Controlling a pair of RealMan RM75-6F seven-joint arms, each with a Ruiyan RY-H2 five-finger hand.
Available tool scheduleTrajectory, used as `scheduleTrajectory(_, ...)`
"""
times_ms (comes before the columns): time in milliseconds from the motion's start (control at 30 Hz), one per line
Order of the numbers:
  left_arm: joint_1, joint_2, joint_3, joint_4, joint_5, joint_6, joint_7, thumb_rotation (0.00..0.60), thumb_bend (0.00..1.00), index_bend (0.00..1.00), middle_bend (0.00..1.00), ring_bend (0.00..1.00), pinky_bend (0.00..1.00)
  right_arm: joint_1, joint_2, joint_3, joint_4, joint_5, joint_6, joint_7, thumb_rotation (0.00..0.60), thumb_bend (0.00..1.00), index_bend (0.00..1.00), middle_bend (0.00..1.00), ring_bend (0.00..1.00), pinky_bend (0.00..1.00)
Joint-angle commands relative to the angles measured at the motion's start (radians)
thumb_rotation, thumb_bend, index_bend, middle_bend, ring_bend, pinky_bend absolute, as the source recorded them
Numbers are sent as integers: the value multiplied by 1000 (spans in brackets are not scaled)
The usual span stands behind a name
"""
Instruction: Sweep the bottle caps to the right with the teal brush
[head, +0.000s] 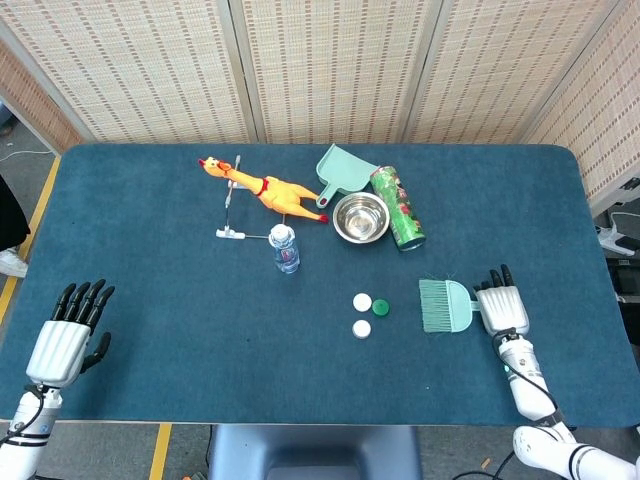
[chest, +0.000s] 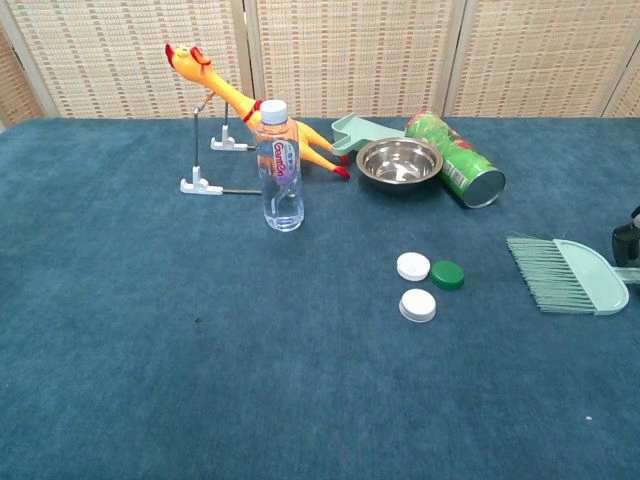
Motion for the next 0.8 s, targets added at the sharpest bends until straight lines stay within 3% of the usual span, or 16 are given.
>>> scheduleTrajectory(33, 1, -1, 0, -1, 0, 2, 3, 600, 461, 0, 0, 0, 49, 7, -7, 3, 6, 12, -10, -6, 600, 239, 429, 355, 110, 46)
scheduleTrajectory(567, 0, 0, 0, -7, 1, 3, 9, 600, 461, 0, 0, 0, 49, 17, -10, 0, 5, 33, -14, -6, 600, 259, 492, 398, 158, 83)
scheduleTrajectory(667, -1, -1, 0, -6, 1, 2, 9, 600, 461, 0, 0, 0, 49, 20, -15, -1, 9, 33, -14, -8, 600, 276, 566, 449, 204, 98)
scheduleTrajectory(800, -3, -2, -2, -7, 1, 2, 11, 600, 461, 0, 0, 0, 50, 20, -26, -2, 22, 9, 13, 13, 600, 306, 737, 576, 321, 135)
